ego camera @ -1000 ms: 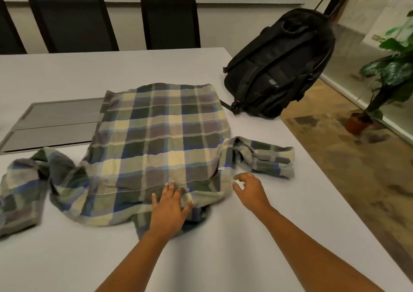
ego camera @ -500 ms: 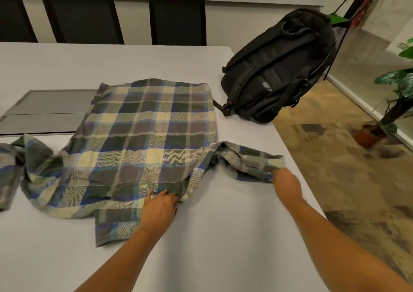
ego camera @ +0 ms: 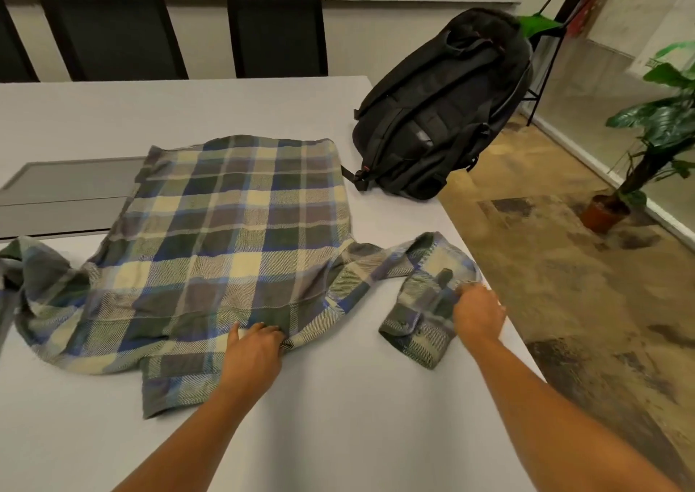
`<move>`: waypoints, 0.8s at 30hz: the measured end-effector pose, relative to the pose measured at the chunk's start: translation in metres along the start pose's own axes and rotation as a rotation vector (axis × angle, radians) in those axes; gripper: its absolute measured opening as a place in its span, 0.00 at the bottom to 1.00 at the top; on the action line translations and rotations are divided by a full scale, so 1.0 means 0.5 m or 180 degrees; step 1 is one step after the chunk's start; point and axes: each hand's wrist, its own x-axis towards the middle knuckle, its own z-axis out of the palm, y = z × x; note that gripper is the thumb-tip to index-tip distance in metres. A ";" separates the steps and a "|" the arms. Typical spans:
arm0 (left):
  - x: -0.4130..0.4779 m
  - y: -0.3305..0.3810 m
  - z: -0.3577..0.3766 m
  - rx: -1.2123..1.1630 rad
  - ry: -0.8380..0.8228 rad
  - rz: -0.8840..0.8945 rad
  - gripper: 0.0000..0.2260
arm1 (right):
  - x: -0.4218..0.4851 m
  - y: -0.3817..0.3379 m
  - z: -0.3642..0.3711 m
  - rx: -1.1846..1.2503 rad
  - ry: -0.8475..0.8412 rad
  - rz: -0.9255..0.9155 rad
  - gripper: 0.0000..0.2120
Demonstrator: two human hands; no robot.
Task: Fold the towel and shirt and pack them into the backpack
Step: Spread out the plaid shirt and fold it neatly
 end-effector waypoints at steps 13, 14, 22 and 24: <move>-0.009 0.015 0.006 -0.0044 -0.0071 0.0118 0.14 | -0.023 -0.043 0.001 -0.0263 -0.1468 -0.0978 0.17; -0.008 0.015 0.008 -0.0022 -0.0059 0.0124 0.13 | -0.011 -0.033 -0.014 -0.0473 -0.1439 -0.0898 0.16; -0.009 0.024 0.004 0.0113 0.0159 0.0123 0.12 | 0.018 -0.022 -0.079 -0.2211 -0.0709 -0.0503 0.17; -0.008 0.026 0.001 0.0139 0.0135 0.0116 0.12 | 0.003 -0.063 -0.059 -0.1635 -0.0520 -0.0969 0.18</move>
